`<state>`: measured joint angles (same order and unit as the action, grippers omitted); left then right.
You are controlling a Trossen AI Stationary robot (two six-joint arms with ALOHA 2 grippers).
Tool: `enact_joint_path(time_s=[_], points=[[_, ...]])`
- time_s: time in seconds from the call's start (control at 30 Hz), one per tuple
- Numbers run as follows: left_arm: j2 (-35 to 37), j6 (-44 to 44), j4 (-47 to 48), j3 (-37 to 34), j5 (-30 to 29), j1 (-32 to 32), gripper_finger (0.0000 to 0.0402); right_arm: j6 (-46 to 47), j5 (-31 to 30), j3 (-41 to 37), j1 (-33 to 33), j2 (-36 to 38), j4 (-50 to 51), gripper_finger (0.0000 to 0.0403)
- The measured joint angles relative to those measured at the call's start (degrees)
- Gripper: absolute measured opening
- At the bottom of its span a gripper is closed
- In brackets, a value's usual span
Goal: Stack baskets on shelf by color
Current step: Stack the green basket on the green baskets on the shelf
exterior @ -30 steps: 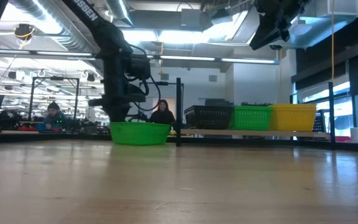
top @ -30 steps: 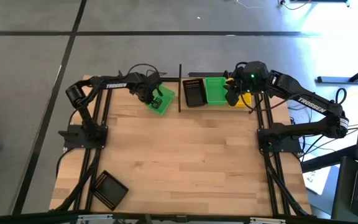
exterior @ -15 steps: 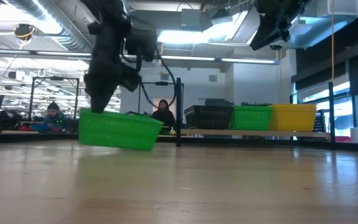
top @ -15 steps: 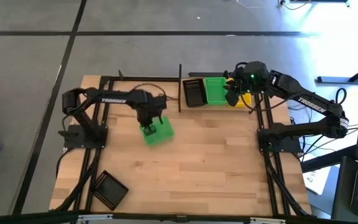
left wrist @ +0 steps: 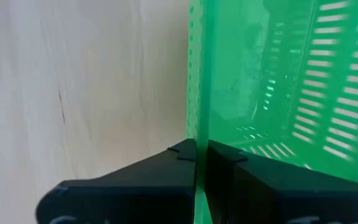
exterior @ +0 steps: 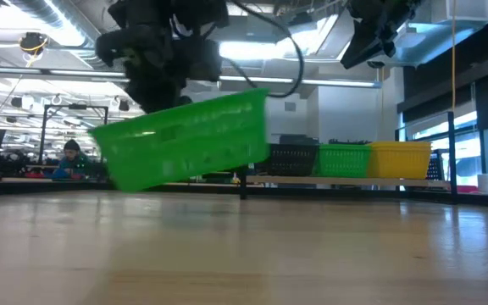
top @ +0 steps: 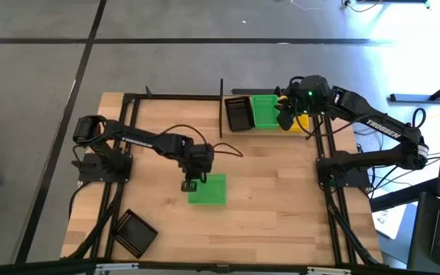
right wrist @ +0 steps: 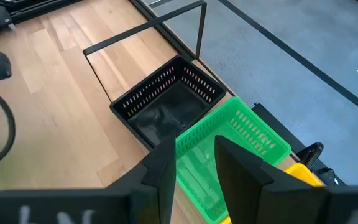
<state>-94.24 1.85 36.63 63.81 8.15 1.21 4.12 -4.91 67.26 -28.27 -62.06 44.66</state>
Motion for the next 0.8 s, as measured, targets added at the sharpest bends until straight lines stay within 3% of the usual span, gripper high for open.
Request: enact_joint_path(time_s=[0.4,0.8], points=[[-5.5,2.1,-5.6,0.1,-1.1,0.1,0.0006,0.2,0.0,0.0,0.0,0.0,-0.3,0.011],[-5.5,2.5,-7.8,0.1,-1.7,0.1,0.0071,1.0,0.0,0.0,0.0,0.0,-0.2,0.011]])
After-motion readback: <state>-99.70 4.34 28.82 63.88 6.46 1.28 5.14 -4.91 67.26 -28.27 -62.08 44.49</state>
